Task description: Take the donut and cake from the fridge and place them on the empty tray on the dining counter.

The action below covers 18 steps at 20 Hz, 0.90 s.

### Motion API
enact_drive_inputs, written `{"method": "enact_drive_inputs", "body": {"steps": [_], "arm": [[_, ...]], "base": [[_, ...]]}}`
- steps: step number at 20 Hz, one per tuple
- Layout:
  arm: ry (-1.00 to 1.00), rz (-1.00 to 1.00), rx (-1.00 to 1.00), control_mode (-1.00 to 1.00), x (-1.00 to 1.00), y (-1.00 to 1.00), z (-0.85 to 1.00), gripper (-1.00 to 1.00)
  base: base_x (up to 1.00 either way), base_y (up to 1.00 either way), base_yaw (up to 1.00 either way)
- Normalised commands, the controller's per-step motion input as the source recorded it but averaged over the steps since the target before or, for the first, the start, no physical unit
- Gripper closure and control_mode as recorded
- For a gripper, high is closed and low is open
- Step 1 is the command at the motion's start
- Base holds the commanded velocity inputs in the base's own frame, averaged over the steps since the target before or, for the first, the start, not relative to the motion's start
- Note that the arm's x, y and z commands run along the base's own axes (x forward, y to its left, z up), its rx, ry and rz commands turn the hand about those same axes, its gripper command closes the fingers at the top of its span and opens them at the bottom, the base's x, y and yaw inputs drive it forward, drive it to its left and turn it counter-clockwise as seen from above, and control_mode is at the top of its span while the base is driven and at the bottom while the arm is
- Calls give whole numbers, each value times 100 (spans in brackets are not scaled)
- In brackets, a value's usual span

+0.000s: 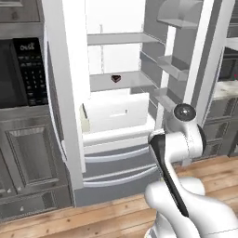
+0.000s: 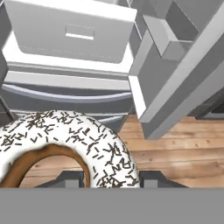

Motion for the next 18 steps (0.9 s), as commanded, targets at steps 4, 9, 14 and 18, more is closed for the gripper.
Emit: {"method": "enact_drive_inputs", "body": {"steps": [4, 9, 14, 18], "arm": [[0, 0, 0, 100, 0, 0, 0, 100], [0, 0, 0, 100, 0, 0, 0, 100], [0, 0, 0, 100, 0, 0, 0, 100], [0, 0, 0, 100, 0, 0, 0, 100]], "base": [[-42, 18, -49], [-39, 11, -57], [-35, 1, -60], [-28, 0, -60]]}}
